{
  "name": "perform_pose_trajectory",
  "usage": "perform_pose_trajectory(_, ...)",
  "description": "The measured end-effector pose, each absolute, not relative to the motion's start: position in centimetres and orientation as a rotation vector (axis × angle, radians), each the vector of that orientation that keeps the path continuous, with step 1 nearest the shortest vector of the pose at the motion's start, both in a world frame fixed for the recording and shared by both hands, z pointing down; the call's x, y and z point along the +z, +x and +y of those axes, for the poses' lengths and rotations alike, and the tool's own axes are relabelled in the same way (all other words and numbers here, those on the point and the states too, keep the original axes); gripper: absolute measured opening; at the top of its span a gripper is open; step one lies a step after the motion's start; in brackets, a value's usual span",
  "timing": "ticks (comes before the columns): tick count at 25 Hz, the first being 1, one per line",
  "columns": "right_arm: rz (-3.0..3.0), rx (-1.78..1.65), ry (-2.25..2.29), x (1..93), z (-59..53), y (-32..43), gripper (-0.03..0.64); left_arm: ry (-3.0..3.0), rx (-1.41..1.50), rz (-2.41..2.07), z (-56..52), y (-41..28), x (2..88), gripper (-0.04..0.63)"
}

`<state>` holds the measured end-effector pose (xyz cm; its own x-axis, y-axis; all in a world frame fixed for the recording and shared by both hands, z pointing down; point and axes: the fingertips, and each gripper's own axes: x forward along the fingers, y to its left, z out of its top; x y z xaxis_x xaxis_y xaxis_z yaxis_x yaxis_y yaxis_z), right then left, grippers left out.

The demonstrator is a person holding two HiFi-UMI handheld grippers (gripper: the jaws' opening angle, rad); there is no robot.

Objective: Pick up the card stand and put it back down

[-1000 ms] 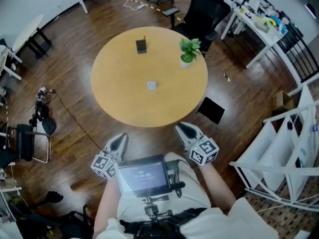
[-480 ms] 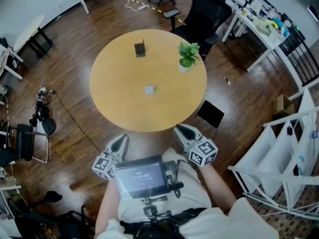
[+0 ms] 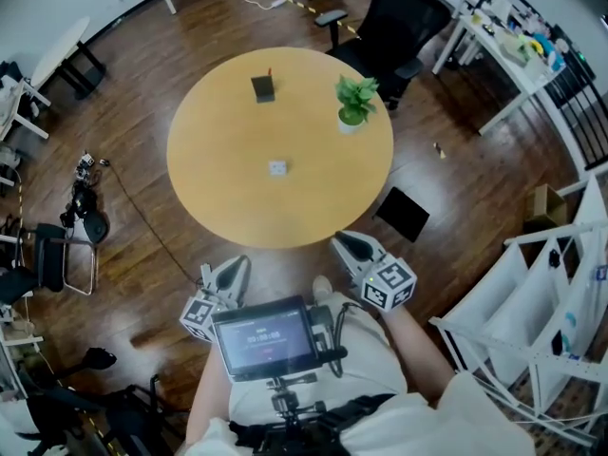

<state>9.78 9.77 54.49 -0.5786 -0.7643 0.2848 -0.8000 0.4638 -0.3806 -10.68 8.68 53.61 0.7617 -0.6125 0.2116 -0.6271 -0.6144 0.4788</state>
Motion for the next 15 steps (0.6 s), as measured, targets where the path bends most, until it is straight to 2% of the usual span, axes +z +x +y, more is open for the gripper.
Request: perform_pose_trajectory(15, -2.645, 0.759, 1.313, 55.9, 9.7, 13.9, 0.046, 2.372, 0.067, -1.005, 9.5, -6.2, 55.4, 0.000)
